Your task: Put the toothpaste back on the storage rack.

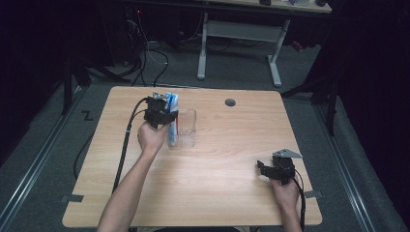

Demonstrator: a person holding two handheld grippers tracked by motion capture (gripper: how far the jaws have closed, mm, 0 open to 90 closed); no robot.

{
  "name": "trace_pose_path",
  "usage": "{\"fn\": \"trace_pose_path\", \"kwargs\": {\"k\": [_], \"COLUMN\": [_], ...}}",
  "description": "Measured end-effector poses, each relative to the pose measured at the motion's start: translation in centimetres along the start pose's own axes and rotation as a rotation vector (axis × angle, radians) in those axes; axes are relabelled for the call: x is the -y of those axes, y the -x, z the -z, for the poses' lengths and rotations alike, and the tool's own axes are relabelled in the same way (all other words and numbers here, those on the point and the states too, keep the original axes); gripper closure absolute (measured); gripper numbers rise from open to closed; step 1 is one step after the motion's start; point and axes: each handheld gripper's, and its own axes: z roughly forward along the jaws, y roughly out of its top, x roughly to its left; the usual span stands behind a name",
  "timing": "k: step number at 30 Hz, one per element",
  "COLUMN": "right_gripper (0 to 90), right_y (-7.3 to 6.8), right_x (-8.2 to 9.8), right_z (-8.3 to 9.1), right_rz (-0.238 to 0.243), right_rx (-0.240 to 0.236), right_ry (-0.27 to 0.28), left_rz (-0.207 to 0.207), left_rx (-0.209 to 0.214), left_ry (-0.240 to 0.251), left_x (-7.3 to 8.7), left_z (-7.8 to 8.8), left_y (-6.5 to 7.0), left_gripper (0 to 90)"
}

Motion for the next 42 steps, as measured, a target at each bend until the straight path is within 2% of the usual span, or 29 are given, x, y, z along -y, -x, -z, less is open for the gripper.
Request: {"fn": "trace_pose_path", "kwargs": {"k": [5, 10, 17, 26, 39, 42], "right_gripper": [29.4, 29.4, 29.4, 29.4, 29.4, 29.4], "right_y": [0.0, 0.0, 0.0, 0.0, 0.0, 0.0], "right_x": [0.0, 0.0, 0.0, 0.0, 0.0, 0.0], "right_z": [0.0, 0.0, 0.0, 0.0, 0.0, 0.0], "right_rz": [0.0, 0.0, 0.0, 0.0, 0.002, 0.0], "right_rx": [0.0, 0.0, 0.0, 0.0, 0.0, 0.0], "right_ry": [0.0, 0.0, 0.0, 0.0, 0.001, 0.0], "left_rz": [-0.034, -0.041, -0.039, -0.033, -0.057, -0.075], "left_rx": [-0.032, -0.046, -0.045, -0.043, -0.019, -0.014], "left_ry": [0.008, 0.018, 0.045, 0.068, 0.086, 0.093], "left_x": [0.0, -0.1, 0.2, 0.6, 0.7, 0.8], "left_z": [0.3, 0.9, 1.7, 2.8, 4.2, 4.6], "left_y": [0.4, 0.3, 0.3, -0.1, 0.2, 0.3], "left_gripper": [61.8, 56.7, 50.7, 49.1, 49.3, 49.6]}}
